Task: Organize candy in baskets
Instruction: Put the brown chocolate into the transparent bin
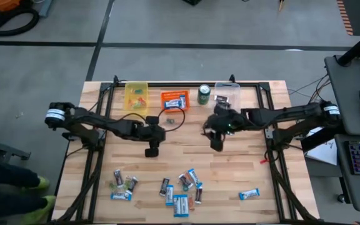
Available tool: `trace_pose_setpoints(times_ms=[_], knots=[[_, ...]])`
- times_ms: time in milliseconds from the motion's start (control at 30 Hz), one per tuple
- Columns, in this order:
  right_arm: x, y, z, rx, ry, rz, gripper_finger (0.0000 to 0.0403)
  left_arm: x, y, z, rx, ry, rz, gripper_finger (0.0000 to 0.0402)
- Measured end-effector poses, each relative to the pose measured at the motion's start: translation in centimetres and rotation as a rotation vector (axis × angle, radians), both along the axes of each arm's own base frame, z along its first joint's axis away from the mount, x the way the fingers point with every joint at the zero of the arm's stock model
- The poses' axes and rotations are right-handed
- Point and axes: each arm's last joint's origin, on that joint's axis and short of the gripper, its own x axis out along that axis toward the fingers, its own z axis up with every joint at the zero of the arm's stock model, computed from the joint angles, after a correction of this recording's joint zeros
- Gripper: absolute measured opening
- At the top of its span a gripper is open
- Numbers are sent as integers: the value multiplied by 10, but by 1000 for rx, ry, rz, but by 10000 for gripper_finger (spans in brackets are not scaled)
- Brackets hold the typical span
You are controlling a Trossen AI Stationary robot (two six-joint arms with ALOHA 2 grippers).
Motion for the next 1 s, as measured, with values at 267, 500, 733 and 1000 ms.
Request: trace_pose_setpoints(times_ms=[267, 500, 733, 1000], knots=[[-7, 32, -13, 62, 58, 64, 123, 5, 15, -18, 92, 75, 13, 144], [-9, 46, -12, 73, 50, 104, 123, 4, 27, -18, 96, 85, 28, 144], [-10, 47, -14, 72, 62, 106, 123, -3, 6, -21, -271, 170, -94, 143], [-10, 47, -14, 53, 64, 123, 123, -2, -62, -15, -496, 129, -399, 133]])
